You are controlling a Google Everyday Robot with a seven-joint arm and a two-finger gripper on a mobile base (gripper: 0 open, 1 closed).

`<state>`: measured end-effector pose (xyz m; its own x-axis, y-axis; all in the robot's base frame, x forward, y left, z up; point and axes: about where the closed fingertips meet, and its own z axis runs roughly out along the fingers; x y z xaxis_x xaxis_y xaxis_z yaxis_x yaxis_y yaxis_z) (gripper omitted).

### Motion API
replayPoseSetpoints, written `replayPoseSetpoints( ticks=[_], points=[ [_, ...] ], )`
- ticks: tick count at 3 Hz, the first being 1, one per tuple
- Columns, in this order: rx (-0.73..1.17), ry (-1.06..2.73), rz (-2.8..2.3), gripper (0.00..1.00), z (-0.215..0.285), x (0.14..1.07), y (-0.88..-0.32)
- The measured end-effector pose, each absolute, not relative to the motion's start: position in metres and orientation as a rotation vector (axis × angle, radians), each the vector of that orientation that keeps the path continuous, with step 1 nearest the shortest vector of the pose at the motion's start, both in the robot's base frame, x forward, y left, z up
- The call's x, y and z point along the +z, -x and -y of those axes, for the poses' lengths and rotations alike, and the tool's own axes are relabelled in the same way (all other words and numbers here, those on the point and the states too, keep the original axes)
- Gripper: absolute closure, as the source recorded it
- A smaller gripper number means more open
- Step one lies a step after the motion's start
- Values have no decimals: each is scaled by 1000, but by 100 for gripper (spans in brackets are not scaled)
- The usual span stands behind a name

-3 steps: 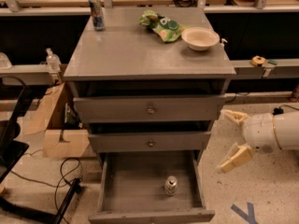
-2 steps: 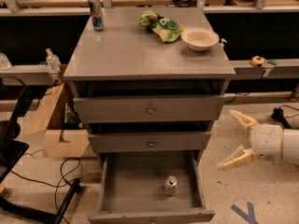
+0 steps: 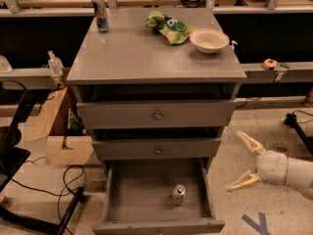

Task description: Pick 7up can from bottom drawer and place on counter

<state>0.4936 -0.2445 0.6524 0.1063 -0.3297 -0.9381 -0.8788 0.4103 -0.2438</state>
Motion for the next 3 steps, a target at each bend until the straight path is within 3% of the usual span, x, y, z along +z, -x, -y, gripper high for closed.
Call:
replayPoseSetpoints(
  ticks=[2,3],
  points=[
    [644,1130,-1450,0,229,613,-504],
    [766,1085,-1406,0,211,509,-533]
  ],
)
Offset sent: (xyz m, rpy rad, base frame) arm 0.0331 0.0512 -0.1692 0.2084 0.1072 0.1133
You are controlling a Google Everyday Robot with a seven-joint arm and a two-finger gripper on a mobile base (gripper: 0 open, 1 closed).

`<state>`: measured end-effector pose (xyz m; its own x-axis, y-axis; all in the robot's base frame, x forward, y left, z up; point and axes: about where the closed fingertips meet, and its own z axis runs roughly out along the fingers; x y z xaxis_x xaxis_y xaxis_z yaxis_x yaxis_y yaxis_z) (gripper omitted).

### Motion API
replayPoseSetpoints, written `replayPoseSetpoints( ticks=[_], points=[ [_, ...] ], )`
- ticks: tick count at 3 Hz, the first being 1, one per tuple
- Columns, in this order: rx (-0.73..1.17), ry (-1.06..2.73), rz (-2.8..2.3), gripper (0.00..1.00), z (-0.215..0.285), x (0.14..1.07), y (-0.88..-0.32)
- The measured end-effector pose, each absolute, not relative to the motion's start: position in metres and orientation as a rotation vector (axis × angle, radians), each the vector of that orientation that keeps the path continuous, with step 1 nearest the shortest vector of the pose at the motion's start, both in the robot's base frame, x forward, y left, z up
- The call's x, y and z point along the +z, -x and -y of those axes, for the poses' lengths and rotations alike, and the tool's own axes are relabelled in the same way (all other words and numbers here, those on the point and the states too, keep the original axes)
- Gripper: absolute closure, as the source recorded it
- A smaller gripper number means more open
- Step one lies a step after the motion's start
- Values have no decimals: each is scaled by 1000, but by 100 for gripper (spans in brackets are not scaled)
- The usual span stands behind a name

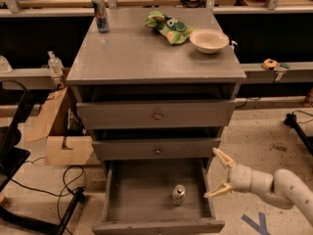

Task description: Pick 7up can from bottom drawer and place on counter

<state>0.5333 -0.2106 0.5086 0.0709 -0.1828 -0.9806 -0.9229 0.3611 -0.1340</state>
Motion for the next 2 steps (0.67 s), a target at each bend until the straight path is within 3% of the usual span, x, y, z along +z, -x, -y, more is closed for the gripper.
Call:
replayPoseSetpoints(
  ticks=[2],
  points=[
    [899,1057,-1476,0,174,333,-553]
  ],
)
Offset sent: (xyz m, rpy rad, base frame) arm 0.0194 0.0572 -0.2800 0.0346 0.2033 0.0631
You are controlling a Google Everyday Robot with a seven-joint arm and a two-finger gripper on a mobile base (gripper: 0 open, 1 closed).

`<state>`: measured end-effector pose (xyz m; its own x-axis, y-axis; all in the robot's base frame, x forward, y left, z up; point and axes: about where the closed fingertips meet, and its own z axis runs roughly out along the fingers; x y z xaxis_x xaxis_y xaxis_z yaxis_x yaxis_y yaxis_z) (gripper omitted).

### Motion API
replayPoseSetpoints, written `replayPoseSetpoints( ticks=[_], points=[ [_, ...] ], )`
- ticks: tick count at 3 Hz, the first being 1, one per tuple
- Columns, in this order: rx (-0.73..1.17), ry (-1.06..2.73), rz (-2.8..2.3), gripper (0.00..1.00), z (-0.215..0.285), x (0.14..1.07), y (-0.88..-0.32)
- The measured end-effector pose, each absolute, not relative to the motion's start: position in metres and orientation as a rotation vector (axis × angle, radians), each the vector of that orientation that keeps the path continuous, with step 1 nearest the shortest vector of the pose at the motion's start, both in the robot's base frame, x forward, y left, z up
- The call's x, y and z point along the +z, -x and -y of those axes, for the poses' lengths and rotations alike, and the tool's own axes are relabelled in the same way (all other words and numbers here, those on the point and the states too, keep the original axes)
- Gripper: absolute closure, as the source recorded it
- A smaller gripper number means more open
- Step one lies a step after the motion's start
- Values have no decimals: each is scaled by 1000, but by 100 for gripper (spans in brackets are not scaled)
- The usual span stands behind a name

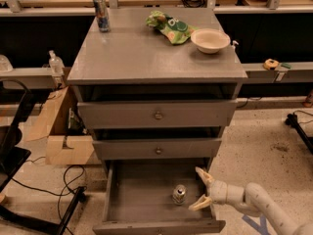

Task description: Pick 7up can from bottom drawer and place on counter

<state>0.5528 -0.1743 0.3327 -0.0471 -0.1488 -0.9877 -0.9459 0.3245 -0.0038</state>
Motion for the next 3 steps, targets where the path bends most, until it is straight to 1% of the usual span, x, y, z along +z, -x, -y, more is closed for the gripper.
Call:
replayPoseSetpoints(
  ticks=[1,2,3],
  points=[
    [920,1080,-1523,0,145,259,-557],
    [907,1104,-1554,0,132,231,-564],
    [883,1140,-1617,2,124,198,-570]
  ],
)
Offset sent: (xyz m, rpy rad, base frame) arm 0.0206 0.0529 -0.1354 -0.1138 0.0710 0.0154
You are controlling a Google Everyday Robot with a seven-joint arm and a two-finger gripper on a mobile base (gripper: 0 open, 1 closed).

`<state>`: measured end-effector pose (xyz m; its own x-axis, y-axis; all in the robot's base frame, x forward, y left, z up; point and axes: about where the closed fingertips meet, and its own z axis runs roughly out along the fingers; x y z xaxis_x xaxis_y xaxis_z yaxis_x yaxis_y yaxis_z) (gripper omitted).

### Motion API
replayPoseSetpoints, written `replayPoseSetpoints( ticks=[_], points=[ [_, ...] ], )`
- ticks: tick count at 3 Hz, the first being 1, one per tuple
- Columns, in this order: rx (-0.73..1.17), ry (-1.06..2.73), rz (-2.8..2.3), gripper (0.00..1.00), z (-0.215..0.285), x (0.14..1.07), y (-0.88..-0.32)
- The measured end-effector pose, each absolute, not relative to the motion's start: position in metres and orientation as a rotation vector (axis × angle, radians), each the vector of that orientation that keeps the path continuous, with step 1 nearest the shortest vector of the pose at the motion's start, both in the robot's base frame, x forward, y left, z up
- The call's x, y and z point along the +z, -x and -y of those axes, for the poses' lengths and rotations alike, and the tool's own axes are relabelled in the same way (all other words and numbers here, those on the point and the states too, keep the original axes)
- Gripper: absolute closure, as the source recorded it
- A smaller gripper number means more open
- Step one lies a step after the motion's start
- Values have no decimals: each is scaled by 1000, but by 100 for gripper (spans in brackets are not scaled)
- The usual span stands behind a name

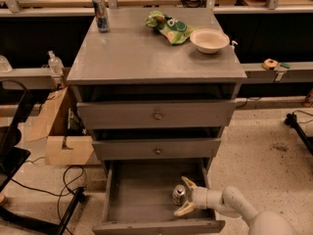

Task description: Pick 7up can from bottom drawer and place on counter

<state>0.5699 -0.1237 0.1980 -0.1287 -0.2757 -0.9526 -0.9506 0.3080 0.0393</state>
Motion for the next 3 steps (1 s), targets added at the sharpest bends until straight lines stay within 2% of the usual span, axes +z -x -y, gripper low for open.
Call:
replayPoseSetpoints(
  ticks=[3],
  points=[
    [881,1145,-1652,71,117,180,-571]
  ],
)
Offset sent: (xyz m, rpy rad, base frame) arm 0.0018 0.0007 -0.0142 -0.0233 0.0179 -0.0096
